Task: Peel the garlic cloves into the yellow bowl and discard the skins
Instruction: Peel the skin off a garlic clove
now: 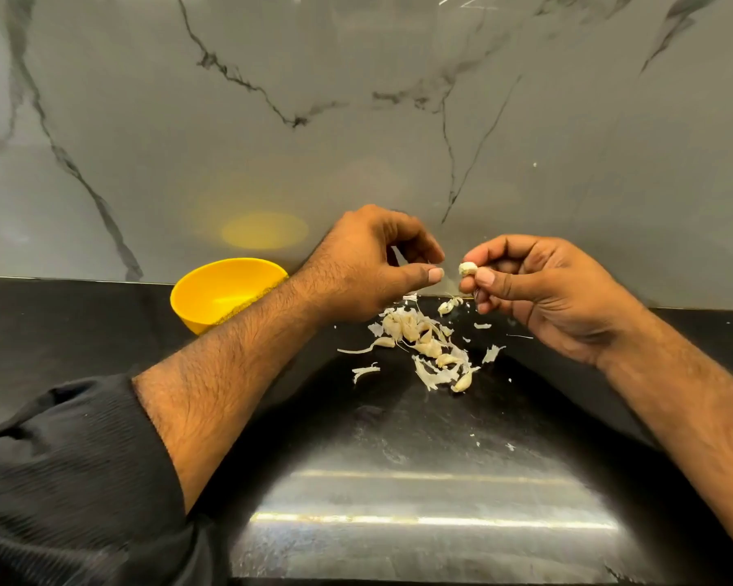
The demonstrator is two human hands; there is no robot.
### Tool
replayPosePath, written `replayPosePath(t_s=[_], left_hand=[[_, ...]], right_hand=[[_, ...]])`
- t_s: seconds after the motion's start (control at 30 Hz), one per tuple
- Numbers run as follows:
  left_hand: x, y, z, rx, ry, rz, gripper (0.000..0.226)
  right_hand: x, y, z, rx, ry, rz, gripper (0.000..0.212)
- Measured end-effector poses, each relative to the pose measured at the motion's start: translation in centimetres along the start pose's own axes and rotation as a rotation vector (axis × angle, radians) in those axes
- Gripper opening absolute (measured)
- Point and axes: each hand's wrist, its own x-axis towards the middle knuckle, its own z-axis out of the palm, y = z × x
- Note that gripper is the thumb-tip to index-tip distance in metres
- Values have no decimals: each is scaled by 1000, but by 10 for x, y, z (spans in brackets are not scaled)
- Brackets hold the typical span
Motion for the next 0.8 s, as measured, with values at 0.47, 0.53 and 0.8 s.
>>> replayPosePath(t_s=[0.47, 0.53, 0.8], left_hand=[[-5, 6, 5, -55, 66, 106, 11], [-5, 7, 5, 18, 104, 145, 10], [-8, 17, 10, 264, 137, 201, 11]], right_hand=[[-2, -4, 8, -115, 59, -75, 29], [-3, -5, 9, -124, 75, -84, 28], [-6, -5, 13, -245, 132, -142, 24]])
